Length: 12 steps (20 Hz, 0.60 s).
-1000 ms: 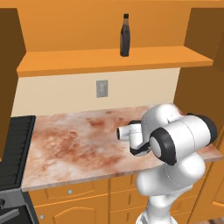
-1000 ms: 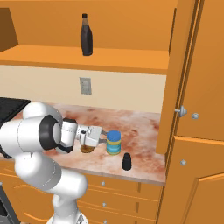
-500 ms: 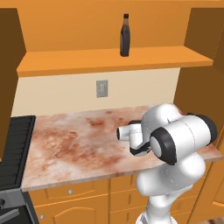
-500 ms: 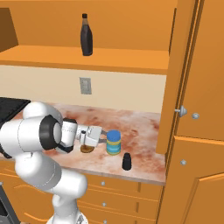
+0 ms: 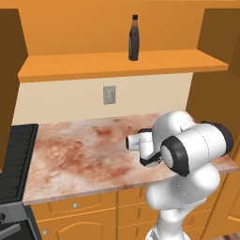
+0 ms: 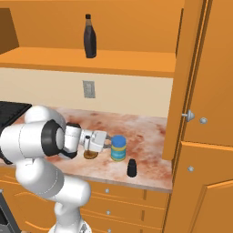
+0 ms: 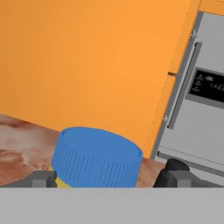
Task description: There are various items on the counter. Only move the condiments/shakers into the cabinet.
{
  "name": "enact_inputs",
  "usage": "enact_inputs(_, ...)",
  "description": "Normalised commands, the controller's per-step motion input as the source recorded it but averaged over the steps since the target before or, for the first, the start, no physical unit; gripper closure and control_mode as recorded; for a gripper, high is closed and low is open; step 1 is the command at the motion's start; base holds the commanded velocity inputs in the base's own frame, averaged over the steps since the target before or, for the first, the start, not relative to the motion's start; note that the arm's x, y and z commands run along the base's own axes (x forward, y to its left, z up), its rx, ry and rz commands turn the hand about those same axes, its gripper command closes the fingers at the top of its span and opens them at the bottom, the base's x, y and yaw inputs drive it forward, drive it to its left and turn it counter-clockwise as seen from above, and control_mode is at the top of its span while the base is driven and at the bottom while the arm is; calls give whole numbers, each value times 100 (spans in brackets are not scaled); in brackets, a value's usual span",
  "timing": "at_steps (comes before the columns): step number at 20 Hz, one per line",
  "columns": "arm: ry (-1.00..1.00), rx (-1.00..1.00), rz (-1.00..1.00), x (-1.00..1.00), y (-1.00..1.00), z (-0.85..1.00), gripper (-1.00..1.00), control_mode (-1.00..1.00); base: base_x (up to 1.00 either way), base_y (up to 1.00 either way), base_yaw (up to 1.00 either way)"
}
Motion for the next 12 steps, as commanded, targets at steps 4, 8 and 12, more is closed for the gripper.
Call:
enact_inputs(4, 0, 0, 0, 0, -4, 0, -100, -100, 0, 0, 0)
enact_inputs(8, 0, 0, 0, 0, -3, 0, -100, -100, 0, 0, 0)
enact_inputs(12, 0, 0, 0, 0, -6, -2, -100, -100, 0, 0, 0)
